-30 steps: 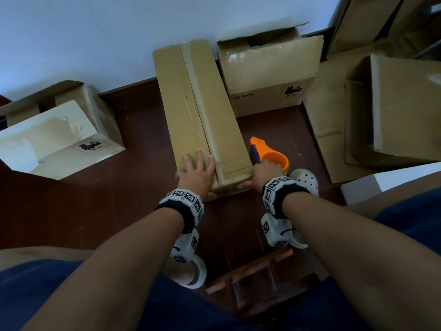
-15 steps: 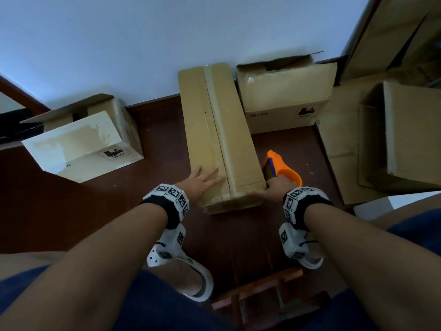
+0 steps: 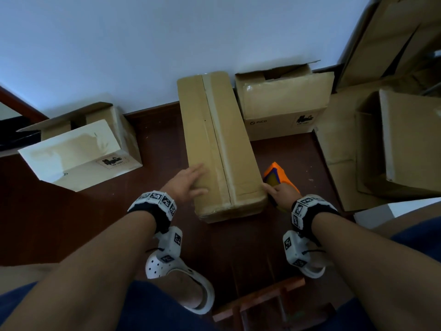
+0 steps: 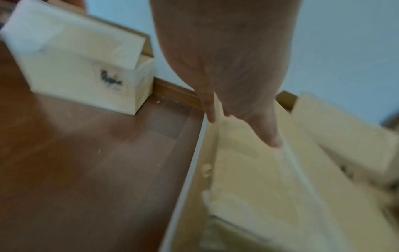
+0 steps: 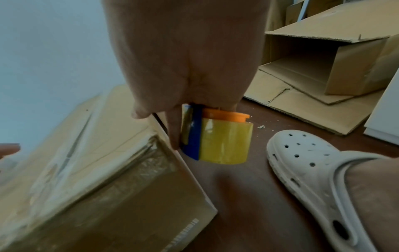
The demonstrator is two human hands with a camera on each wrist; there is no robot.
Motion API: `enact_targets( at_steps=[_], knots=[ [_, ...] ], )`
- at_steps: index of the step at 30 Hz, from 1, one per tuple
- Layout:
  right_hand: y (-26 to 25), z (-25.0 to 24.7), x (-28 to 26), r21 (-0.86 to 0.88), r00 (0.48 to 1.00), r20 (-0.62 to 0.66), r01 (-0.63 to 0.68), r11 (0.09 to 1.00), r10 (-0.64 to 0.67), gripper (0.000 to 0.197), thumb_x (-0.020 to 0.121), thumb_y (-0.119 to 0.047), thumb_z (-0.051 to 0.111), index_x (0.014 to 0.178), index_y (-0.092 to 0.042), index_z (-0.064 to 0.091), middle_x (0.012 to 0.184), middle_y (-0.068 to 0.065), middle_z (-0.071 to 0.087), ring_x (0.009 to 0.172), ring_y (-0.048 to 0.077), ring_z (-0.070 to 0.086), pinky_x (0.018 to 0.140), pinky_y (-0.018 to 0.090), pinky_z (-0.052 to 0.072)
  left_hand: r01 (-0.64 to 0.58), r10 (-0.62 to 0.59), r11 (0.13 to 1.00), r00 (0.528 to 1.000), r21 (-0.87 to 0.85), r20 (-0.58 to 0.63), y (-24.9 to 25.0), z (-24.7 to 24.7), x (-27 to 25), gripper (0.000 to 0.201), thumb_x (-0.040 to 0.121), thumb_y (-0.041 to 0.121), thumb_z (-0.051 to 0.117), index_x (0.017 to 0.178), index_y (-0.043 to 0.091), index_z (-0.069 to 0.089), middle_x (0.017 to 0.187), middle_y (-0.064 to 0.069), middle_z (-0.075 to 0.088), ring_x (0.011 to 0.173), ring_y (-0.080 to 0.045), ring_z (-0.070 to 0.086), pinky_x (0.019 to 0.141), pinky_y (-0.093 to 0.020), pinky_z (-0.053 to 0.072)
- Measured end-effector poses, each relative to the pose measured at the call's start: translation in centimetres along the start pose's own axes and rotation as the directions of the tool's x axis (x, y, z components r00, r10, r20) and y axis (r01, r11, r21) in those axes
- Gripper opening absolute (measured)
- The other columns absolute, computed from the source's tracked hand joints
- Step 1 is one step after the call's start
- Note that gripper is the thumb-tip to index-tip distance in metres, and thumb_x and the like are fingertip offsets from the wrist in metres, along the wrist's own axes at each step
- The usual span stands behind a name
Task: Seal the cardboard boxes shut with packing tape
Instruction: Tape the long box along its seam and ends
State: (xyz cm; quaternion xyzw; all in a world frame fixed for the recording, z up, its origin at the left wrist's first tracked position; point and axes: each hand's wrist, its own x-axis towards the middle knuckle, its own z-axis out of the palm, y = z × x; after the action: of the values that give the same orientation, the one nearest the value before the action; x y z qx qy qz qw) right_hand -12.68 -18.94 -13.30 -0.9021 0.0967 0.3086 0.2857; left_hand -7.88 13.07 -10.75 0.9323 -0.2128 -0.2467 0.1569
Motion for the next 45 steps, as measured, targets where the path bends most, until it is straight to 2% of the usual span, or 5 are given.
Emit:
enact_targets(
  at_steps=[10,18,25,38,45],
  knots=[
    [-2.9,-0.7,4.6,-0.04,0.998,0.042,-0.044,0.998,0.045,0.054,0.096,-0.057,0.038,0.075,-0.01,0.057,0.069,0.003,0.053,0.067,0.019,0.054,0.059,0.028,0.042,0.607,-0.527,0.396,0.765,-0.689,0.371,1.7,3.2,1.2,0.115,0.07,0.068,0.068,0.151,0.014,0.008,0.147,-0.012,0.041,0.123,-0.033,0.051,0.098,-0.044,0.048],
    [-3.2,0.3,6.3,-0.004,0.992,0.068,-0.108,0.994,0.108,0.059,0.093,-0.062,0.037,0.077,-0.008,0.052,0.088,0.013,0.058,0.086,0.029,0.059,0.073,0.038,0.047,0.391,-0.663,-0.082,0.666,-0.917,0.343,-0.1,4.4,-0.4,0.087,0.084,0.077,0.036,0.144,0.015,0.04,0.144,-0.007,0.047,0.129,-0.031,0.048,0.1,-0.045,0.044],
    [-3.6,1.1,5.7,0.016,0.987,-0.004,-0.16,0.987,0.16,0.062,0.091,-0.067,0.036,0.083,-0.007,0.054,0.106,0.02,0.059,0.088,0.035,0.06,0.077,0.044,0.052,0.711,-0.597,-0.07,0.532,-0.7,0.601,-1.5,5.0,-4.8,0.036,0.1,0.014,0.047,0.126,-0.011,0.054,0.112,-0.02,0.068,0.091,-0.03,0.066,0.092,-0.041,0.052],
    [-4.2,2.4,3.7,-0.127,0.975,-0.02,-0.222,0.967,0.221,0.077,0.082,-0.072,0.048,0.113,-0.003,0.058,0.127,0.021,0.049,0.105,0.036,0.053,0.087,0.044,0.049,0.656,-0.546,0.571,0.753,-0.494,0.368,5.1,3.5,-3.0,0.033,0.097,0.028,0.054,0.108,-0.002,0.062,0.103,-0.017,0.064,0.091,-0.027,0.057,0.088,-0.04,0.048],
    [-4.5,2.4,3.2,-0.14,0.972,-0.044,-0.234,0.962,0.23,0.073,0.087,-0.067,0.046,0.117,-0.002,0.056,0.136,0.022,0.037,0.106,0.038,0.053,0.091,0.046,0.047,0.67,-0.625,0.33,0.683,-0.665,0.378,6.5,4.5,-1.6,0.058,0.093,0.015,0.054,0.141,0.001,0.024,0.123,-0.02,0.049,0.104,-0.03,0.057,0.077,-0.038,0.049]
  ],
)
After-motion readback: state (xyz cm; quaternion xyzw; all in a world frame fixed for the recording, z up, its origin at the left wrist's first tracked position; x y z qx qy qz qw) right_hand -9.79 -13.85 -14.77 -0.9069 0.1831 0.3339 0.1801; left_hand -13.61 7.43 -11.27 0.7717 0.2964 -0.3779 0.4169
